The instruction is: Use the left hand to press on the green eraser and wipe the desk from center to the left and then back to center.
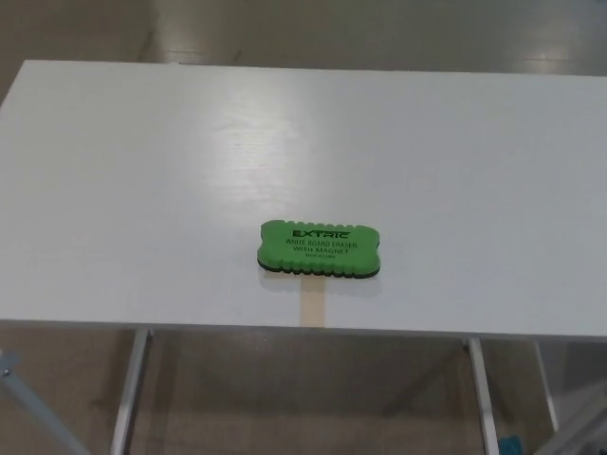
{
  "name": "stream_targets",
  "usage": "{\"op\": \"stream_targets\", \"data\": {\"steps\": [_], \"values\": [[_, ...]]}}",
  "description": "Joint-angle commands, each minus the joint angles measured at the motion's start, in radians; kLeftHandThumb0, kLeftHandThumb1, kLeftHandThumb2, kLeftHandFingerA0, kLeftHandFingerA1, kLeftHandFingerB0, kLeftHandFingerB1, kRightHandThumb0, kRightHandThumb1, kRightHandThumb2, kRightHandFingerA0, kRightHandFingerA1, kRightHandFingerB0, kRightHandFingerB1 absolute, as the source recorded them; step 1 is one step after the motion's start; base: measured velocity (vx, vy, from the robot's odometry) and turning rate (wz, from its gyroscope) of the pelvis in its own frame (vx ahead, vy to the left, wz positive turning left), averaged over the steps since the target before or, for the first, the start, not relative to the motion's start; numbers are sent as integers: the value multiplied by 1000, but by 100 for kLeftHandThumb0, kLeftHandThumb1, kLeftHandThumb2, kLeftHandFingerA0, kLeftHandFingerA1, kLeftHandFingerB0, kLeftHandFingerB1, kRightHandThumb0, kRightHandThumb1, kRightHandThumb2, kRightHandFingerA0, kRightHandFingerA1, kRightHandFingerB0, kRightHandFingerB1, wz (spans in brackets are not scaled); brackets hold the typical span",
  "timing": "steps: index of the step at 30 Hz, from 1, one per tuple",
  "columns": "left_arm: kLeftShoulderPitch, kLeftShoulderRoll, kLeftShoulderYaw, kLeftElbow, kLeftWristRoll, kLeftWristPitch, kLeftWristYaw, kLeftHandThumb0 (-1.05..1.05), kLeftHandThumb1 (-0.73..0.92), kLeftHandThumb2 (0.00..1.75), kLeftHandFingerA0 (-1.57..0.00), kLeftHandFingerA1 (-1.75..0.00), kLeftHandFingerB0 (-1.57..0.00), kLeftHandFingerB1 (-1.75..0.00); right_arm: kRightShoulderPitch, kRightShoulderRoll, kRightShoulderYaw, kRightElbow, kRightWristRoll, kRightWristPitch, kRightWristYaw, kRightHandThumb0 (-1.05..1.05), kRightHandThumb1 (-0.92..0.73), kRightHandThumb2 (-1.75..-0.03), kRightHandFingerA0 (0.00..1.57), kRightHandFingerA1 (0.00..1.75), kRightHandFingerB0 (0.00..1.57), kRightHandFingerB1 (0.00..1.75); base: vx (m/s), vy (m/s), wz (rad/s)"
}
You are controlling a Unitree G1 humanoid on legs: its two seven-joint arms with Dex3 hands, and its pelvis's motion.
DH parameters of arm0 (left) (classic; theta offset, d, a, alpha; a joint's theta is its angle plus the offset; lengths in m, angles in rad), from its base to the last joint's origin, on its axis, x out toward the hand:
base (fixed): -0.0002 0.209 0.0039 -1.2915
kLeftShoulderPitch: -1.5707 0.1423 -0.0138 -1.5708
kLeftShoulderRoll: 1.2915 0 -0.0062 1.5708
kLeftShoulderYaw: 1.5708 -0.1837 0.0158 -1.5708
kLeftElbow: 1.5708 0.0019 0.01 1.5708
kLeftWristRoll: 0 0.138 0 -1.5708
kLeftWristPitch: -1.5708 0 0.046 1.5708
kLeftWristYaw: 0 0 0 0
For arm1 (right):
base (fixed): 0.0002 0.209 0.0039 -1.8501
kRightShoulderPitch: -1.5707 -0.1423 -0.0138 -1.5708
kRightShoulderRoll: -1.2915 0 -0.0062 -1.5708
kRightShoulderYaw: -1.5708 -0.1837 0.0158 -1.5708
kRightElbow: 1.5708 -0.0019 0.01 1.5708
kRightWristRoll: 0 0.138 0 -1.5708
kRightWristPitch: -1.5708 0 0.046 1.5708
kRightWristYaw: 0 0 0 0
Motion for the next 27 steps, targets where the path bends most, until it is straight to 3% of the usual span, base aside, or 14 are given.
{"op": "stream_targets", "data": {"steps": [1,4,6,8,12,14,18,22,27], "values": [[-9,8,28,39,-59,-117,-47,-32,57,57,-23,-32,-13,-29,5,9,-19,27,23,-131,-57,-40,-77,-63,44,36,31,31,0,0,0],[-17,4,24,34,-57,-119,-46,-35,53,65,-26,-40,-10,-32,4,15,-17,25,26,-149,-51,-40,-77,-63,44,36,31,31,0,0,0],[-19,-4,20,28,-65,-126,-64,-31,57,57,-25,-34,-13,-29,7,24,-14,21,33,-170,-35,-41,-77,-64,43,36,30,30,0,0,0],[-13,-10,7,3,-67,-114,-91,-34,53,65,-25,-40,-8,-31,19,37,-8,10,36,-200,-16,-42,-77,-64,43,36,30,30,0,0,0],[14,-22,-29,-113,-75,-19,-133,-36,53,65,-23,-40,-9,-30,43,72,20,-37,29,-222,-3,-42,-77,-64,43,36,29,30,0,0,0],[98,-73,-98,-332,-76,31,-175,-38,52,65,-22,-41,-9,-31,79,112,53,-92,22,-237,19,-42,-77,-64,41,35,29,30,0,0,0],[191,-99,-184,-514,-66,31,-235,-45,49,65,-24,-42,-13,-33,118,144,99,-120,5,-281,50,-41,-78,-65,40,35,28,31,0,0,0],[309,-121,-284,-763,-92,103,-281,-48,45,67,-25,-44,-14,-35,126,129,148,-59,-55,-322,23,-41,-78,-65,39,35,27,32,0,0,0],[379,-106,-344,-895,-95,138,-302,-49,45,68,-26,-45,-15,-36,119,112,173,-14,-76,-351,0,-41,-78,-65,38,35,28,32,0,0,0]]}}
